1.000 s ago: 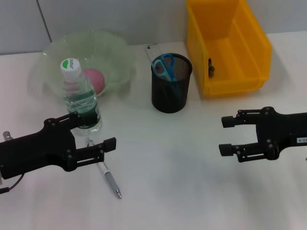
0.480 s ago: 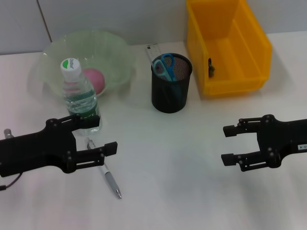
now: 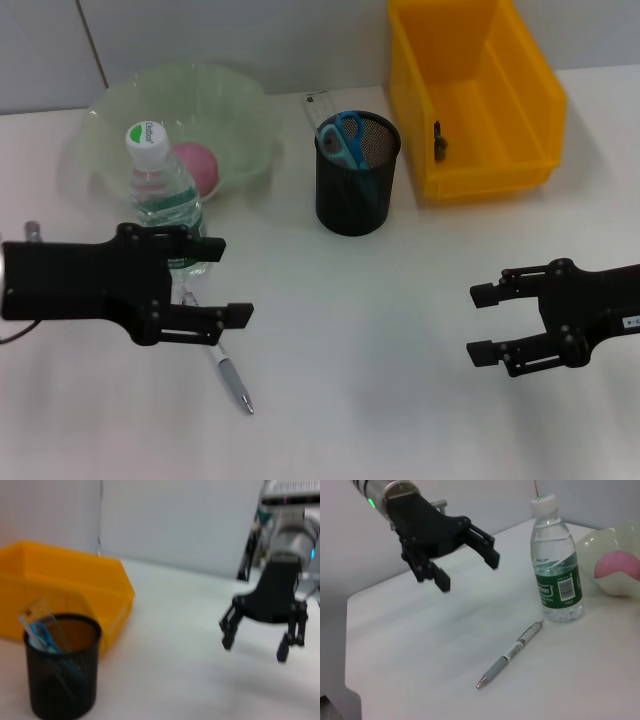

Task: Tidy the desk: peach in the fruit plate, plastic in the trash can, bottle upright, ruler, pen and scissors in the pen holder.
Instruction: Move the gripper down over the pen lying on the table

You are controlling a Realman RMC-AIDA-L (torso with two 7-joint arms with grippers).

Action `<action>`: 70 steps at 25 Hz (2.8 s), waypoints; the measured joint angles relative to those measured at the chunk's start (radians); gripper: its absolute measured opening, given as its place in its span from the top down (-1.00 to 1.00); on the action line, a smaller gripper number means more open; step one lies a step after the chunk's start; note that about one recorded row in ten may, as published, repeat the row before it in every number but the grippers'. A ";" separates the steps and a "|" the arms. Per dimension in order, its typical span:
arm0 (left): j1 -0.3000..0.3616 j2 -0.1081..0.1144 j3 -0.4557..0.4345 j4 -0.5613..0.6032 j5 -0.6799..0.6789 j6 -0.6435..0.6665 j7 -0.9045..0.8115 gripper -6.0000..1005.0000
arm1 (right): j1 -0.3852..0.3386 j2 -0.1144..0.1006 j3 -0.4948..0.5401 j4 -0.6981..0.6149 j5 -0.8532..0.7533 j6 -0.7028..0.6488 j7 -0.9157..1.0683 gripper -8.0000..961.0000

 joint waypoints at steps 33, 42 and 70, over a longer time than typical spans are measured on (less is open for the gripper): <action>-0.400 -0.021 0.443 0.113 0.581 0.026 0.053 -0.64 | 0.037 -0.005 0.002 0.008 -0.004 0.036 0.108 -0.62; -0.436 -0.025 0.545 0.120 0.627 -0.004 0.155 -0.64 | 0.033 -0.008 0.002 0.009 -0.009 0.044 0.132 -0.62; -0.535 -0.024 0.718 -0.026 0.751 -0.037 0.414 -0.64 | 0.038 -0.002 -0.006 0.082 -0.028 0.139 0.152 -0.62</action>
